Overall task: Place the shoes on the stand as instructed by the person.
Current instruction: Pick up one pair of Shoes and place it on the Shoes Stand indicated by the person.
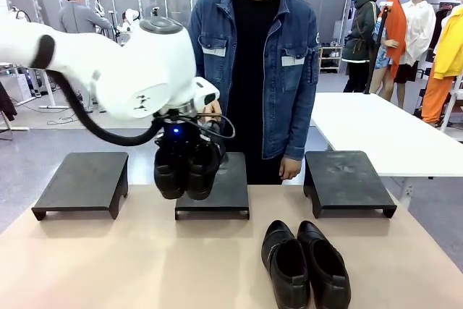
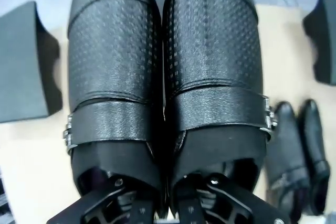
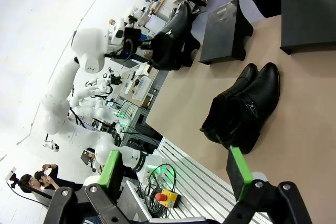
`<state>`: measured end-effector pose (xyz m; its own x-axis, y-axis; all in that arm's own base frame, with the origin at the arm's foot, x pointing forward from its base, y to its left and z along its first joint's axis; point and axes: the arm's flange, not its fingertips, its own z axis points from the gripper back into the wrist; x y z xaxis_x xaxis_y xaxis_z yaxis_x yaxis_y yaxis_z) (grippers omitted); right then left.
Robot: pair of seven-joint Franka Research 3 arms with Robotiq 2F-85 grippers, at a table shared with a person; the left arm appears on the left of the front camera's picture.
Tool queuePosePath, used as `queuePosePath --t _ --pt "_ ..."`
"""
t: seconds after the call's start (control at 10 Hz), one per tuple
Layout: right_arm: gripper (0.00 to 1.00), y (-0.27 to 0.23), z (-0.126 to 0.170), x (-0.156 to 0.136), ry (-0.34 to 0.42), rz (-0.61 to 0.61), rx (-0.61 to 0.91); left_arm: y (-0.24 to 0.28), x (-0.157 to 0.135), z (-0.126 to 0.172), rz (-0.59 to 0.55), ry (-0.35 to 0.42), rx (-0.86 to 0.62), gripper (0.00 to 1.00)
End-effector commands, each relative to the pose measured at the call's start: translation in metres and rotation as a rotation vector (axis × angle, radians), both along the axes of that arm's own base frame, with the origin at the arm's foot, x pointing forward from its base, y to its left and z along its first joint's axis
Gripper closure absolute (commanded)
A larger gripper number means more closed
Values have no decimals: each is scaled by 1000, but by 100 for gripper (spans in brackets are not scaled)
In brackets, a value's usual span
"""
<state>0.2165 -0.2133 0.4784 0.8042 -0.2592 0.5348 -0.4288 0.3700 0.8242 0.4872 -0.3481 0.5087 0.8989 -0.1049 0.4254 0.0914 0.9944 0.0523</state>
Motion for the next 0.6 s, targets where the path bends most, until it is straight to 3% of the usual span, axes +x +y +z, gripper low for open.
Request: queuePosePath --t 0.0,0.5 --pt "0 -2 1 0 -22 3 4 -31 36 1 31 -41 5 91" --pt "0 -2 1 0 -22 3 4 -37 89 -48 61 -115 -29 91"
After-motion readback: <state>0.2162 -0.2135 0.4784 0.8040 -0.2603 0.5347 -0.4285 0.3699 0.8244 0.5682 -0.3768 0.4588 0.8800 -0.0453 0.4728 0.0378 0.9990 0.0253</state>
